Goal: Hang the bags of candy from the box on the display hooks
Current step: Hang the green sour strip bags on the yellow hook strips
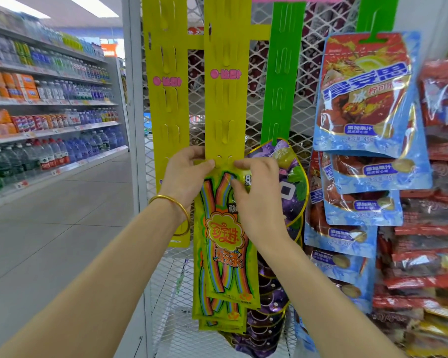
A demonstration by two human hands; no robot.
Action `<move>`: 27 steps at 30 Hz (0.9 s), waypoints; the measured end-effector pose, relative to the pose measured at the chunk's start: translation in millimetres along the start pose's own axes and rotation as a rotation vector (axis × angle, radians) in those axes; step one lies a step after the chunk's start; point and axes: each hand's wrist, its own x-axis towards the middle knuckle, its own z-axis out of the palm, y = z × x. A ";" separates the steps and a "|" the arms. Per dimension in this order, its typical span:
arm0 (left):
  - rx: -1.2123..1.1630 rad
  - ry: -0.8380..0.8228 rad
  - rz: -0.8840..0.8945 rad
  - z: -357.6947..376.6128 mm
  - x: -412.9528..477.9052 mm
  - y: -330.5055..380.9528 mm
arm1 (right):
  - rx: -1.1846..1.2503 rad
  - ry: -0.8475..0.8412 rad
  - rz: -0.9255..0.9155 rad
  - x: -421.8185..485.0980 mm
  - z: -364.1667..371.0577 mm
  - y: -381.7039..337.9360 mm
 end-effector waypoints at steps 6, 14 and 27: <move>0.103 0.003 0.115 -4.2 -9.3 -11.6 | -0.155 -0.035 -0.014 -13.6 -0.6 -4.7; 0.205 0.069 0.203 -10.5 -27.4 -18.0 | -0.346 0.110 -0.084 -18.6 -8.3 -5.4; 0.393 -0.142 -0.038 -24.4 -146.5 -116.8 | -0.128 -0.277 0.247 -167.6 -6.8 58.9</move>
